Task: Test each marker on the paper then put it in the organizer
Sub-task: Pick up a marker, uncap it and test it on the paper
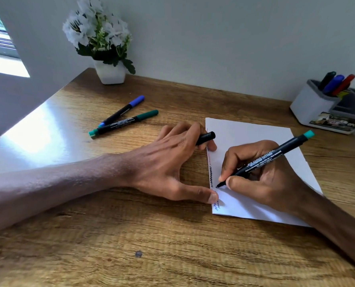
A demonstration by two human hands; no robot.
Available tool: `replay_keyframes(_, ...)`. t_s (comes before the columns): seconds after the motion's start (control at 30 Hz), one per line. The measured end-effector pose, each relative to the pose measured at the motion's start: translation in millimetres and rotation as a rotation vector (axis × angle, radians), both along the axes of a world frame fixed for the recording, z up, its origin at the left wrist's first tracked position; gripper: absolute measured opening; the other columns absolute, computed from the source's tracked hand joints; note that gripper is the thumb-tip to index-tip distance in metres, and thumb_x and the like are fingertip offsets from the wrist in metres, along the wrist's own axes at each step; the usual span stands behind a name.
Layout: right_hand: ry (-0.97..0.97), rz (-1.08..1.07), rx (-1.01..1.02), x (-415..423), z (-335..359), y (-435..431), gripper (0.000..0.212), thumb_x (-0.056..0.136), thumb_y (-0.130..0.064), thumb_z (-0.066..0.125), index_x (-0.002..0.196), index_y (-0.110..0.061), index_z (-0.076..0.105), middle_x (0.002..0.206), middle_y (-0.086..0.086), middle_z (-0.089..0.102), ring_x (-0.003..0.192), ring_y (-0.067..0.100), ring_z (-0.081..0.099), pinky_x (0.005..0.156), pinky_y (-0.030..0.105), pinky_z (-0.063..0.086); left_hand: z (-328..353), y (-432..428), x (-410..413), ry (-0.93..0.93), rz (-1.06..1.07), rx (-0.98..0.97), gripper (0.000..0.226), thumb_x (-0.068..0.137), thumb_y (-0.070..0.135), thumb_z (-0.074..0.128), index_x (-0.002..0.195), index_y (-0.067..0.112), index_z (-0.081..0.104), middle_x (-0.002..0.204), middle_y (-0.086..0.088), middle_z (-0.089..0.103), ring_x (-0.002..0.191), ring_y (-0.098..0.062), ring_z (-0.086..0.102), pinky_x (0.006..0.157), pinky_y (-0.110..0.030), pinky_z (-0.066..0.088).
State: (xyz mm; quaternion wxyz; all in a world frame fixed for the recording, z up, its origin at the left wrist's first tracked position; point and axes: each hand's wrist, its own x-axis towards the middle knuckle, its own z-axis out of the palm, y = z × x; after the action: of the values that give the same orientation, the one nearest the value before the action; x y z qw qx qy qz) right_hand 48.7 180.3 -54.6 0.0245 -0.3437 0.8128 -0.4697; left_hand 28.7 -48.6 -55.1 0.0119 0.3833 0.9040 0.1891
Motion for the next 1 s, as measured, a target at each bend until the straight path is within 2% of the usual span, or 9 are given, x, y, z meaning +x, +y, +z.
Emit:
replay_keyframes(0.1, 0.002, -0.006, -0.004, 1.0, 0.5, -0.7, 0.01, 0.071, -0.019, 0.068, 0.071, -0.011, 0.075, 0.065, 0.0, 0.07, 0.053, 0.009, 0.059, 0.048, 0.019, 0.043, -0.3, -0.1, -0.7, -0.004, -0.004, -0.005, 0.084, 0.074, 0.079, 0.068, 0.134, 0.031, 0.034, 0.125, 0.019, 0.038, 0.123, -0.003, 0.029, 0.108, -0.028, 0.03)
replay_keyframes(0.27, 0.005, -0.019, -0.001, 0.9, 0.9, -1.2, 0.01, 0.071, -0.019, 0.069, 0.071, -0.011, 0.075, 0.065, -0.002, 0.07, 0.053, 0.008, 0.059, 0.048, 0.019, 0.043, 0.6, 0.0, 1.0, -0.003, 0.002, -0.01, 0.085, 0.074, 0.078, 0.068, 0.134, 0.03, 0.033, 0.12, 0.023, 0.032, 0.119, 0.001, 0.025, 0.103, -0.021, 0.025)
replay_keyframes(0.37, 0.003, -0.034, 0.009, 1.4, 1.4, -1.4, 0.003, 0.072, -0.008, 0.072, 0.071, -0.007, 0.075, 0.065, 0.002, 0.07, 0.054, 0.011, 0.059, 0.048, 0.022, 0.043, 0.4, -0.5, 0.4, -0.006, 0.001, -0.005, 0.084, 0.074, 0.078, 0.069, 0.133, 0.03, 0.034, 0.122, 0.022, 0.034, 0.121, 0.0, 0.026, 0.104, -0.023, 0.026)
replay_keyframes(0.47, 0.004, -0.046, 0.017, 0.5, 1.4, -1.6, 0.007, 0.071, 0.0, 0.071, 0.07, -0.006, 0.075, 0.064, 0.006, 0.07, 0.053, 0.016, 0.059, 0.045, 0.027, 0.041, -0.5, -0.4, -0.8, 0.005, -0.003, -0.012, 0.085, 0.074, 0.079, 0.068, 0.135, 0.029, 0.035, 0.12, 0.022, 0.034, 0.121, -0.002, 0.028, 0.105, -0.024, 0.029)
replay_keyframes(0.57, 0.005, -0.046, 0.016, 0.7, 2.0, -1.7, 0.008, 0.07, 0.0, 0.071, 0.07, -0.007, 0.075, 0.064, 0.002, 0.07, 0.053, 0.008, 0.058, 0.048, 0.02, 0.041, -0.4, -0.5, -0.3, -0.003, 0.0, -0.001, 0.086, 0.073, 0.079, 0.068, 0.136, 0.03, 0.035, 0.121, 0.023, 0.034, 0.12, 0.001, 0.026, 0.102, -0.018, 0.026)
replay_keyframes(0.63, 0.011, -0.054, 0.022, 0.8, 2.3, -2.1, 0.007, 0.071, 0.0, 0.072, 0.07, -0.007, 0.075, 0.064, 0.002, 0.07, 0.054, 0.006, 0.059, 0.05, 0.015, 0.041, -0.6, -0.7, 0.0, -0.001, -0.003, 0.008, 0.084, 0.073, 0.079, 0.068, 0.135, 0.031, 0.035, 0.125, 0.024, 0.035, 0.123, 0.002, 0.025, 0.105, -0.021, 0.025)
replay_keyframes(0.77, 0.019, -0.065, 0.026, 0.5, 2.9, -2.4, 0.006, 0.071, 0.0, 0.072, 0.07, -0.006, 0.075, 0.064, 0.002, 0.07, 0.054, 0.006, 0.059, 0.05, 0.015, 0.041, -0.3, 0.1, 0.4, -0.001, -0.003, 0.012, 0.081, 0.074, 0.078, 0.067, 0.132, 0.032, 0.035, 0.123, 0.024, 0.035, 0.123, 0.002, 0.026, 0.105, -0.023, 0.025)
replay_keyframes(1.0, 0.034, -0.081, 0.023, -0.5, 2.1, -2.8, 0.005, 0.072, -0.002, 0.072, 0.071, -0.005, 0.075, 0.066, 0.003, 0.071, 0.055, 0.011, 0.061, 0.05, 0.018, 0.044, 0.4, -0.1, 0.2, -0.002, -0.009, 0.009, 0.081, 0.073, 0.079, 0.067, 0.132, 0.033, 0.036, 0.119, 0.025, 0.034, 0.119, 0.002, 0.026, 0.1, -0.018, 0.025)
